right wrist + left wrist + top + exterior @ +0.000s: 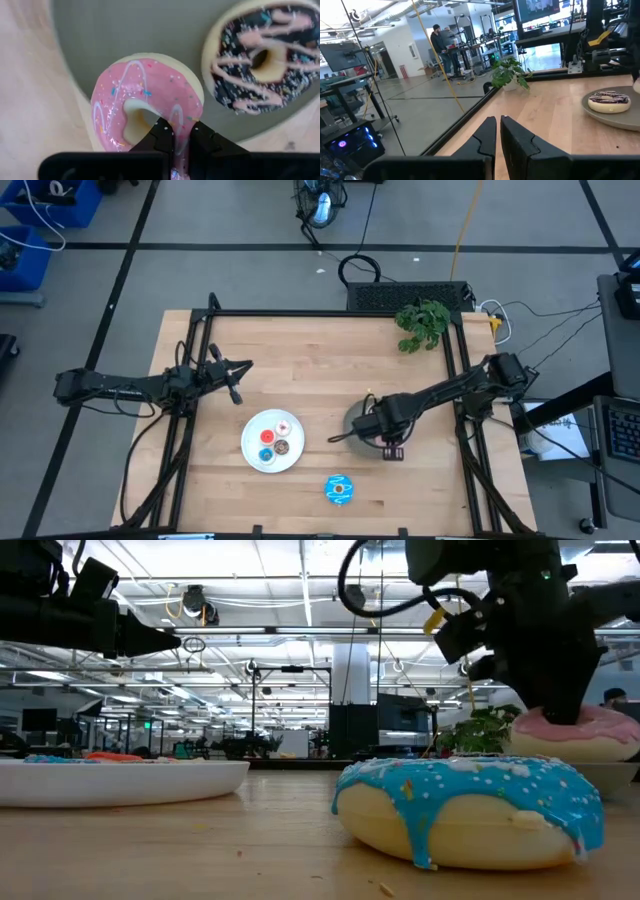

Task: Pick & Place donuts
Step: Put the large pink donut on the gray plate, then put the large blue donut on the gray plate

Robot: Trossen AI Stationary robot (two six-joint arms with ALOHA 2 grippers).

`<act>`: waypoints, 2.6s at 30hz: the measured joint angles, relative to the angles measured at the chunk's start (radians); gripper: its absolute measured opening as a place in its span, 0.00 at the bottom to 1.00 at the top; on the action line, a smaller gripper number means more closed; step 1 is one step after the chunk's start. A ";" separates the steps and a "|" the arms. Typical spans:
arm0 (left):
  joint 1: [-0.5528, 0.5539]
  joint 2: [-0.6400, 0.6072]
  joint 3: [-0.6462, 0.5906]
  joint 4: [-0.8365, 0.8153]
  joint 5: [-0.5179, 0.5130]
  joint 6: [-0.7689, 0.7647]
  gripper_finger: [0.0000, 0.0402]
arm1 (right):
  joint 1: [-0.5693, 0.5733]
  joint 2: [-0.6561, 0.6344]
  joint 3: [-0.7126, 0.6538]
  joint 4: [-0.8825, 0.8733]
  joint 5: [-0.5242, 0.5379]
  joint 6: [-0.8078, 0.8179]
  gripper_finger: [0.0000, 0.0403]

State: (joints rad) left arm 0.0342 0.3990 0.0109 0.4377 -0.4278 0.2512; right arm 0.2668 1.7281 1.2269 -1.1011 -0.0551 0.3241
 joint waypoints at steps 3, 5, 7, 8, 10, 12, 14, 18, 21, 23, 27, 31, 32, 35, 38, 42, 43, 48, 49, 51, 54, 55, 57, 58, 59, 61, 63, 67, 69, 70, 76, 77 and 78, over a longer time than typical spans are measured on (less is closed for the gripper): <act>0.000 0.000 0.000 0.000 0.000 0.000 0.08 | 0.000 -0.001 -0.023 0.009 -0.001 0.005 0.04; 0.000 0.000 0.000 0.000 0.000 0.000 0.08 | 0.000 -0.001 -0.038 0.024 0.005 0.013 0.04; 0.000 0.000 0.000 0.000 0.000 0.000 0.08 | 0.000 -0.001 -0.052 0.040 0.027 0.027 0.04; 0.000 0.000 0.000 0.000 0.000 -0.001 0.08 | 0.000 -0.001 -0.056 0.045 0.031 0.028 0.04; 0.000 0.000 0.000 0.000 0.000 -0.001 0.08 | 0.000 -0.001 -0.062 0.049 0.031 0.027 0.05; 0.000 0.000 0.000 0.000 0.000 -0.001 0.08 | 0.000 -0.001 -0.064 0.058 0.029 0.025 0.06; 0.000 0.000 0.000 0.000 0.000 -0.001 0.08 | 0.000 -0.001 -0.064 0.059 0.031 0.032 0.08; 0.000 0.000 0.000 0.000 0.000 -0.001 0.08 | 0.000 -0.001 -0.064 0.058 0.032 0.048 0.17; 0.000 0.000 0.000 0.000 0.000 -0.001 0.08 | 0.000 -0.001 -0.064 0.055 0.032 0.053 0.24; 0.000 0.000 0.000 0.000 0.000 -0.001 0.08 | 0.000 -0.001 -0.064 0.052 0.032 0.057 0.30; 0.000 0.000 0.000 0.000 0.000 -0.001 0.08 | -0.001 -0.012 -0.064 0.045 0.032 0.057 0.39; 0.000 0.000 0.000 0.000 0.000 -0.001 0.08 | -0.008 -0.037 -0.064 0.044 0.032 0.061 0.45; 0.000 0.000 0.000 0.000 0.000 -0.001 0.08 | -0.010 -0.047 -0.064 0.044 0.032 0.061 0.46; 0.000 0.000 0.000 0.000 0.000 -0.001 0.08 | -0.014 -0.078 -0.064 0.040 0.032 0.057 0.49; 0.000 0.000 0.000 0.000 0.000 -0.001 0.08 | -0.024 -0.123 -0.064 0.032 0.035 0.056 0.50; 0.000 0.000 0.000 0.000 0.000 -0.001 0.08 | -0.037 -0.198 -0.064 0.034 0.062 0.056 0.50; 0.000 0.000 0.000 0.000 0.000 -0.001 0.08 | -0.038 -0.217 -0.064 0.035 0.066 0.056 0.50; 0.000 0.000 0.000 0.002 0.000 -0.001 0.08 | -0.023 -0.298 -0.039 0.187 0.083 0.082 0.47; 0.000 0.000 0.000 0.002 0.000 -0.001 0.08 | -0.011 -0.304 -0.028 0.261 0.086 0.077 0.46; 0.000 0.000 0.000 0.006 0.000 -0.001 0.08 | 0.022 -0.304 -0.005 0.376 0.085 0.050 0.44; 0.000 0.000 0.000 0.006 0.000 -0.001 0.08 | 0.065 -0.257 0.050 0.441 0.082 0.052 0.38; 0.000 0.000 0.000 0.006 0.000 -0.001 0.08 | 0.074 -0.231 0.076 0.430 0.080 0.056 0.36; 0.000 0.000 0.000 0.006 0.000 -0.001 0.08 | 0.095 -0.168 0.136 0.406 0.081 0.051 0.32; 0.000 0.000 0.000 0.006 0.000 -0.001 0.08 | 0.104 -0.129 0.169 0.398 0.083 0.046 0.30; 0.000 0.000 0.000 0.007 0.000 -0.001 0.08 | 0.112 -0.089 0.203 0.386 0.078 0.036 0.29; 0.000 0.000 0.000 0.007 0.000 -0.001 0.08 | 0.128 -0.011 0.275 0.358 0.076 0.015 0.25; 0.000 0.000 0.000 0.008 0.000 -0.001 0.08 | 0.134 0.048 0.340 0.338 0.075 -0.004 0.22; 0.000 0.000 0.000 0.004 0.000 -0.001 0.08 | 0.132 0.115 0.426 0.357 0.078 -0.026 0.15; 0.000 0.000 0.000 0.000 0.000 0.002 0.08 | 0.133 0.129 0.431 0.400 0.075 -0.040 0.11; 0.000 0.000 0.000 -0.002 0.000 0.003 0.08 | 0.137 0.133 0.431 0.424 0.070 -0.053 0.10; 0.000 0.000 0.000 -0.010 0.000 0.006 0.08 | 0.142 0.131 0.402 0.564 0.054 -0.100 0.01; 0.000 0.000 0.000 -0.010 0.000 0.006 0.08 | 0.140 0.132 0.399 0.559 0.058 -0.094 0.01; 0.000 0.000 0.000 -0.010 0.000 0.006 0.08 | 0.139 0.134 0.397 0.556 0.067 -0.080 0.01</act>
State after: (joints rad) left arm 0.0341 0.3989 0.0105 0.4278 -0.4282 0.2570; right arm 0.4061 1.8622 1.6238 -0.5447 0.0122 0.2444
